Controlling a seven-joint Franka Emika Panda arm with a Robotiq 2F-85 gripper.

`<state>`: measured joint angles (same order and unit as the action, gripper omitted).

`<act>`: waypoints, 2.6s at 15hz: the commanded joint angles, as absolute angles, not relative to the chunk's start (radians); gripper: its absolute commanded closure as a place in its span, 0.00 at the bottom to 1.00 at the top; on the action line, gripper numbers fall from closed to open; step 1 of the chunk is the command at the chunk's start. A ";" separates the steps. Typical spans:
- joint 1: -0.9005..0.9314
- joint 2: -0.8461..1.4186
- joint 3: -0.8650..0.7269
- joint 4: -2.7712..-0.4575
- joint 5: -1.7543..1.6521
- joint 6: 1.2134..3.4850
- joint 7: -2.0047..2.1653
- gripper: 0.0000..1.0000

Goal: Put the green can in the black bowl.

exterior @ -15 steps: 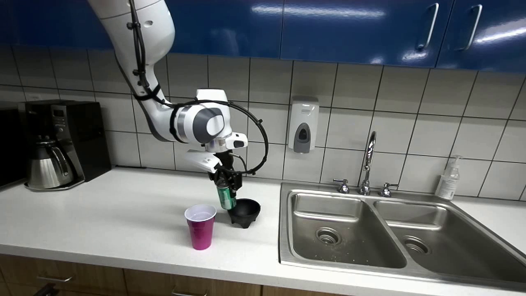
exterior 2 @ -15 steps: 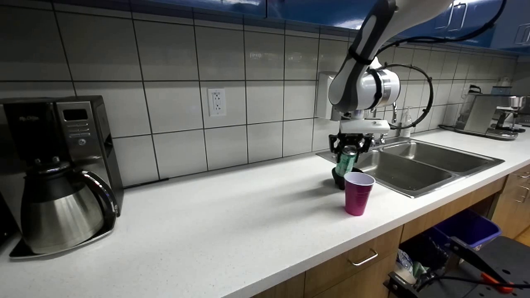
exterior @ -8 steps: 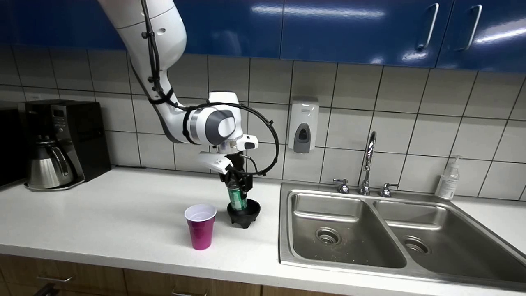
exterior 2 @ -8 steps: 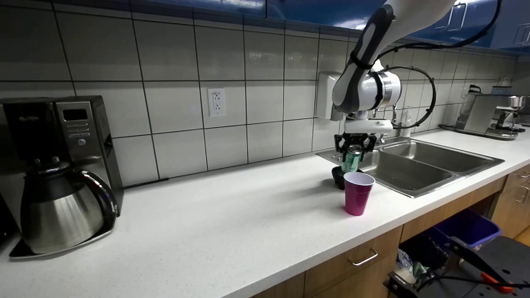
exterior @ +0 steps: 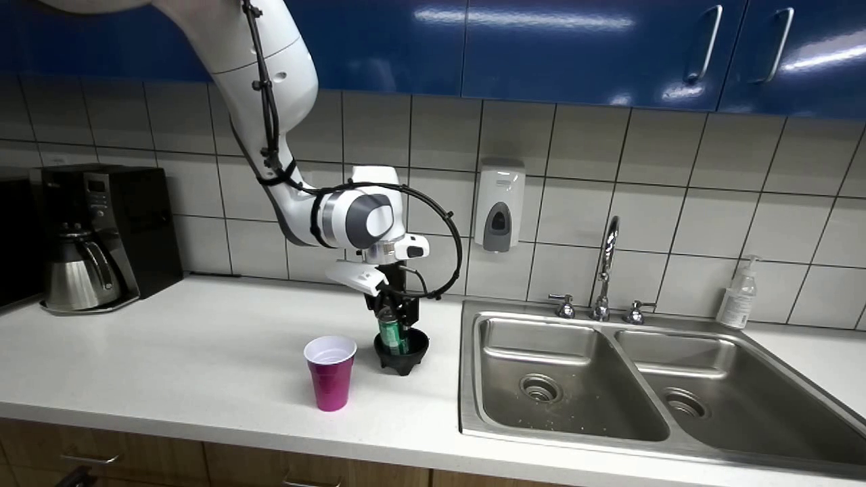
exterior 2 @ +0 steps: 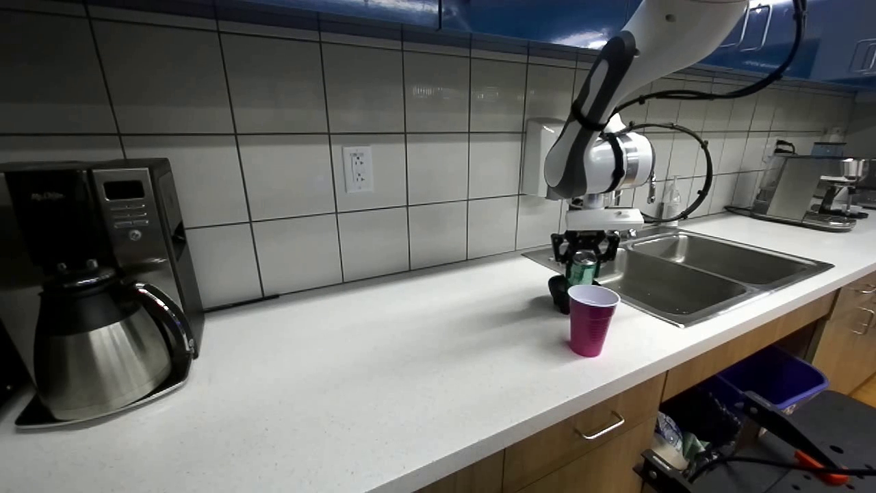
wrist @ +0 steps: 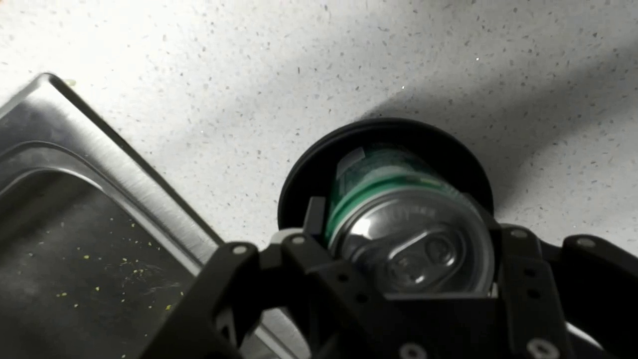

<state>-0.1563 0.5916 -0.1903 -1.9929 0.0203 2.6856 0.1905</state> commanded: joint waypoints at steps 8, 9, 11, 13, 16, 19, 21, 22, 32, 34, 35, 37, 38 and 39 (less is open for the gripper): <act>-0.185 0.667 -0.173 -1.900 0.062 2.618 0.158 0.61; -0.186 0.669 -0.172 -1.897 0.062 2.617 0.158 0.61; -0.185 0.670 -0.173 -1.894 0.062 2.615 0.159 0.61; -0.188 0.670 -0.171 -1.892 0.065 2.612 0.158 0.11; -0.185 0.666 -0.176 -1.893 0.063 2.611 0.162 0.01; -0.184 0.660 -0.178 -1.892 0.062 2.614 0.162 0.00; -0.181 0.653 -0.180 -1.895 0.059 2.615 0.163 0.00; -0.180 0.645 -0.180 -1.901 0.057 2.617 0.162 0.00; -0.126 0.476 -0.202 -2.047 -0.017 2.651 0.137 0.00; -0.113 0.425 -0.204 -2.102 -0.039 2.660 0.130 0.00; -0.107 0.400 -0.202 -2.130 -0.049 2.663 0.125 0.00; -0.090 0.344 -0.205 -2.193 -0.080 2.674 0.126 0.00; -0.084 0.316 -0.205 -2.223 -0.093 2.675 0.126 0.00; -0.075 0.287 -0.208 -2.256 -0.113 2.682 0.131 0.00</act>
<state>-0.0980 0.4086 -0.1966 -2.1273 -0.0660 2.6601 0.1480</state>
